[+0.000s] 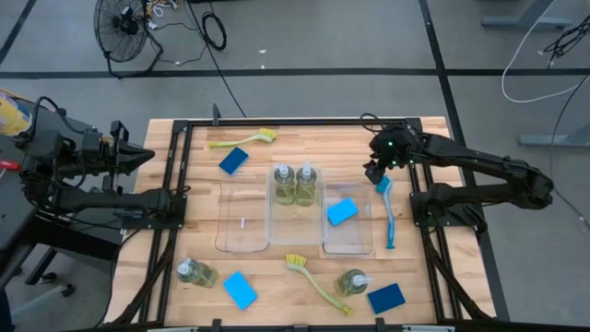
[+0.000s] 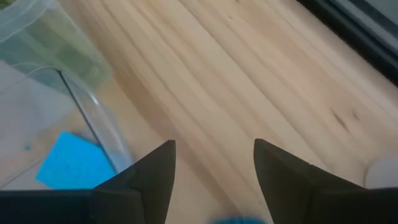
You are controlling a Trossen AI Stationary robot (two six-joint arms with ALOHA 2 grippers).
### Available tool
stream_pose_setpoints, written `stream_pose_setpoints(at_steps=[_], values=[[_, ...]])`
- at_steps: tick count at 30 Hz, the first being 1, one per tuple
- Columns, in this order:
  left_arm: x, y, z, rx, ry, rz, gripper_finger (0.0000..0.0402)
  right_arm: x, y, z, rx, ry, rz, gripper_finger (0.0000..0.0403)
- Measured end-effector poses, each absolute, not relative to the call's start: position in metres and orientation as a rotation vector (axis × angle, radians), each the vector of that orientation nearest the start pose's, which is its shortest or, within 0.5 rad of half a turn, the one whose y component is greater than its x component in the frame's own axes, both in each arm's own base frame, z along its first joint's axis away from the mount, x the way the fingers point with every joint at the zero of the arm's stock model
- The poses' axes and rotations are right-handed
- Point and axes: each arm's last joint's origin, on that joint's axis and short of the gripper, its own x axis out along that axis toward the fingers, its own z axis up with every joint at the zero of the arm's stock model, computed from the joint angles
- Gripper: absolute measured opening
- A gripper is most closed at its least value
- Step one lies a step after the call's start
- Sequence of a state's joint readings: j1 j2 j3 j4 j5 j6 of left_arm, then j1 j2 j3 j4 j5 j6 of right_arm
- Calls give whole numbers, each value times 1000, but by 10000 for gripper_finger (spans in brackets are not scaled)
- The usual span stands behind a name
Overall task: Pick & Place Kitchen Sink Supplies
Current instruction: Put the blue sponge wipe into the right transparent bin
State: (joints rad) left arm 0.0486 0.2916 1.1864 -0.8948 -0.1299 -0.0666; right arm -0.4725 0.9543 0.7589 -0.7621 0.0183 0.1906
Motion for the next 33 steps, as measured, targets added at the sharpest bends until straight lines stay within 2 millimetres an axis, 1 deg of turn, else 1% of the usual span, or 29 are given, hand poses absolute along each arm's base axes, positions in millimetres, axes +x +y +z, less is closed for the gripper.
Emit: stream_pose_setpoints(at_steps=[5,8,18,23,28,33], values=[[-30,2,408,-66,-6,178,18,137,-70,252,459,971,-573,215],[-30,2,408,-66,-7,178,18,129,-66,253,470,1007,-577,215],[-30,2,408,-66,-6,178,18,116,-60,256,528,997,-611,215],[-30,2,408,-66,-6,178,18,113,-58,242,564,1030,-616,215],[-30,2,408,-66,-6,178,18,109,-52,225,672,1067,-606,215],[-30,2,408,-66,-6,178,18,108,-48,217,723,1087,-609,215]])
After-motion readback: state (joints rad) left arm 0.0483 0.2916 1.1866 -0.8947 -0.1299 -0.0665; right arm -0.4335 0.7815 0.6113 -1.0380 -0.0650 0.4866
